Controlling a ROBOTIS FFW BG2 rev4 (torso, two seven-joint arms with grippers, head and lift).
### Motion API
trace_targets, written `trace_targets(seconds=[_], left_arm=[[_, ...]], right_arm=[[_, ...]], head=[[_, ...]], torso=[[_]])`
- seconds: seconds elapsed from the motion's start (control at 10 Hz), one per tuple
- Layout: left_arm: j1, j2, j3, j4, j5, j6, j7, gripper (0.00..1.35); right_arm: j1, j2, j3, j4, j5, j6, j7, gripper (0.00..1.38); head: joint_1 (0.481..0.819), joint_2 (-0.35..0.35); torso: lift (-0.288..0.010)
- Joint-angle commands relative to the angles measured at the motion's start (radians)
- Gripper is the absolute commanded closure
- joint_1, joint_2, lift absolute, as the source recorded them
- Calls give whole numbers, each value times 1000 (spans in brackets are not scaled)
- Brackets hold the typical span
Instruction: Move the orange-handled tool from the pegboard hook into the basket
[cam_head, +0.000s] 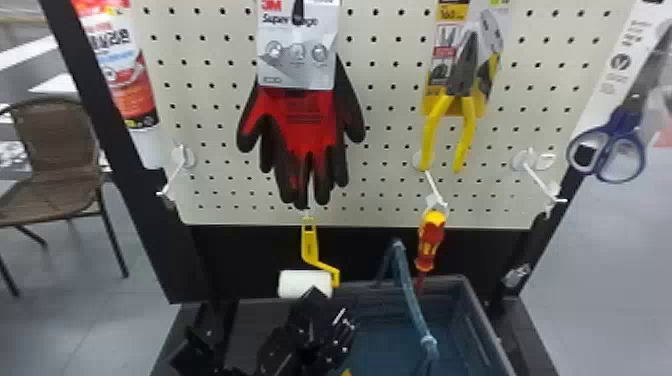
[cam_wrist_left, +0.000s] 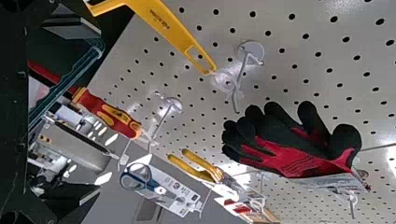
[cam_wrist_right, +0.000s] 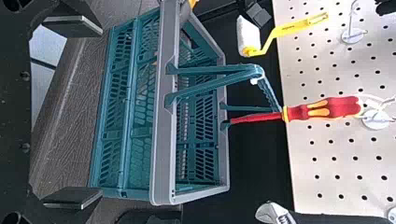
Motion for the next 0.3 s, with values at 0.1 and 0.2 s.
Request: trace_targets(seconds=[0.1, 0.2], left_arm=[[2, 0, -2, 0, 3, 1, 0, 133], [2, 0, -2, 0, 4, 1, 0, 133]], right_arm=[[2, 0, 0, 0, 1, 0, 0, 99], [2, 0, 0, 0, 0, 0, 0, 99]], head=[[549, 0], [549, 0]], torso=[[-100], [-100]])
